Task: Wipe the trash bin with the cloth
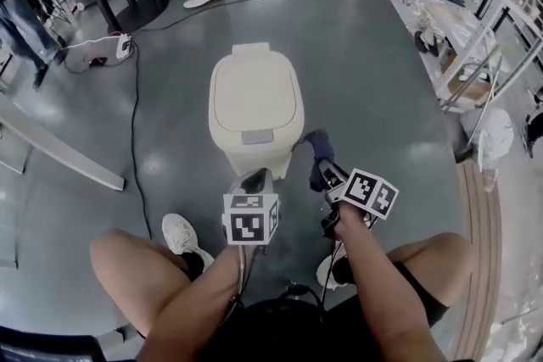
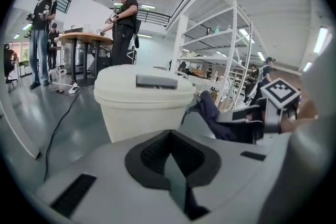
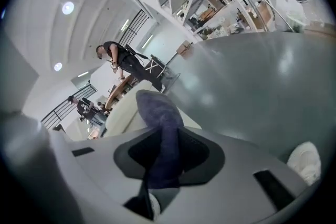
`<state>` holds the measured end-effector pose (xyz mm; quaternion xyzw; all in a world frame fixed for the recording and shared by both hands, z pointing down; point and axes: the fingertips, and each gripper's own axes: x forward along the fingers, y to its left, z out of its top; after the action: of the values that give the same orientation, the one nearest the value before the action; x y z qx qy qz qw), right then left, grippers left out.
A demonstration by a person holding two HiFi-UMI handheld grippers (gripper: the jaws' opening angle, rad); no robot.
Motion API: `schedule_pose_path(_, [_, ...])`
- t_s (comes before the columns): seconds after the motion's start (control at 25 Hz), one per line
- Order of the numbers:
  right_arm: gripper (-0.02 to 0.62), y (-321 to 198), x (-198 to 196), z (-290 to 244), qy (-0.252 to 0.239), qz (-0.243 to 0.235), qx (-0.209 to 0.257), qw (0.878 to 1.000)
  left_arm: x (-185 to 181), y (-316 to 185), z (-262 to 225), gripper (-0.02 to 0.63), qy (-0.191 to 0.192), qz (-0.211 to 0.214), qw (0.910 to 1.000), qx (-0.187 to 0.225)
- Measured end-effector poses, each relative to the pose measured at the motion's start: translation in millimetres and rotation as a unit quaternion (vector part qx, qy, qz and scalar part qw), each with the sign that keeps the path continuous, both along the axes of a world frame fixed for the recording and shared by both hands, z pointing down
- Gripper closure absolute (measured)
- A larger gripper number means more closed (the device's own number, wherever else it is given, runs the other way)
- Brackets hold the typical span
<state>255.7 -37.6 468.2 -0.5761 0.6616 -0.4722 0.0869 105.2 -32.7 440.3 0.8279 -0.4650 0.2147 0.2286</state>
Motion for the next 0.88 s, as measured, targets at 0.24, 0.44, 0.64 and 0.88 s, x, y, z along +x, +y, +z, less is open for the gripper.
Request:
schedule_pose_path(0.24, [0.502,-41,19,-43,-0.024,-0.008,0.026,0.999,30,-6,-47,0.606,0.042,-0.004,0.9986,0.032])
schedule_pose_path(0.44, [0.502,-71,24,-44,-0.074,-0.014,0.022,0.997,62,-18,-70,0.606,0.015,0.024,0.9969,0.074])
schedule_pose_path(0.64, [0.502,-92,9,-33,-0.091,-0.064,0.011,0.994,77,-27,-68,0.606,0.002,0.042,0.9963,0.075])
schedule_pose_path(0.88, [0.502,-112,0,-22,-0.106,-0.101,0.007,0.989,86,-29,-49,0.606,0.008,0.036,0.9979,0.053])
